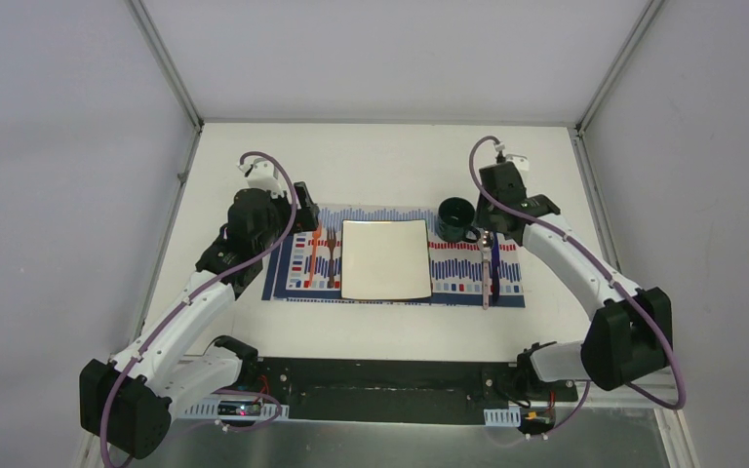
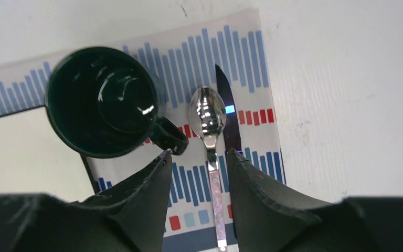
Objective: Set the dinner table for one person
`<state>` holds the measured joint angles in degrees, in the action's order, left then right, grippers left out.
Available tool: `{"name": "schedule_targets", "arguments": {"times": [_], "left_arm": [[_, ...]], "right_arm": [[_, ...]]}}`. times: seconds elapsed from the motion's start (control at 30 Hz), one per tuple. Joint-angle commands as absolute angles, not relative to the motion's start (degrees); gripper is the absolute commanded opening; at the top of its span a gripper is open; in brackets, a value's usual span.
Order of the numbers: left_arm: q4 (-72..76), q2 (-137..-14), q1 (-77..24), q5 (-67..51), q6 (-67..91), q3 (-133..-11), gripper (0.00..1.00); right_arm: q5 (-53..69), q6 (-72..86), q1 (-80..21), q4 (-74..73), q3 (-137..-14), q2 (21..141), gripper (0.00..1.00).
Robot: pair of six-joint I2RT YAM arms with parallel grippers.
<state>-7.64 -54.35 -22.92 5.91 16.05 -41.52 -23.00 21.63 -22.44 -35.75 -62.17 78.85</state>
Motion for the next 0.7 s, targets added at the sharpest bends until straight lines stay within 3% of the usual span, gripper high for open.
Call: {"name": "schedule_targets", "arguments": {"times": [0.0,0.4,0.67], "left_arm": [[-6.04,-53.19,-23.38,5.39,16.91,-42.09,0.99],[-6.51,-52.82,-23.47,4.80,17.48,-42.47,0.99],[-6.56,-53.60,-23.72,4.79,17.52,-42.80,0.99]], "right_arm": [[-22.79,21.88,-22.76,-36.61,-59.05,75.72,0.46],[-24.46,22.32,-22.70,-29.73,-55.94,79.74,0.43],[-26.61,24.03,-22.72,-24.33,-55.41,84.38,0.32]]}}
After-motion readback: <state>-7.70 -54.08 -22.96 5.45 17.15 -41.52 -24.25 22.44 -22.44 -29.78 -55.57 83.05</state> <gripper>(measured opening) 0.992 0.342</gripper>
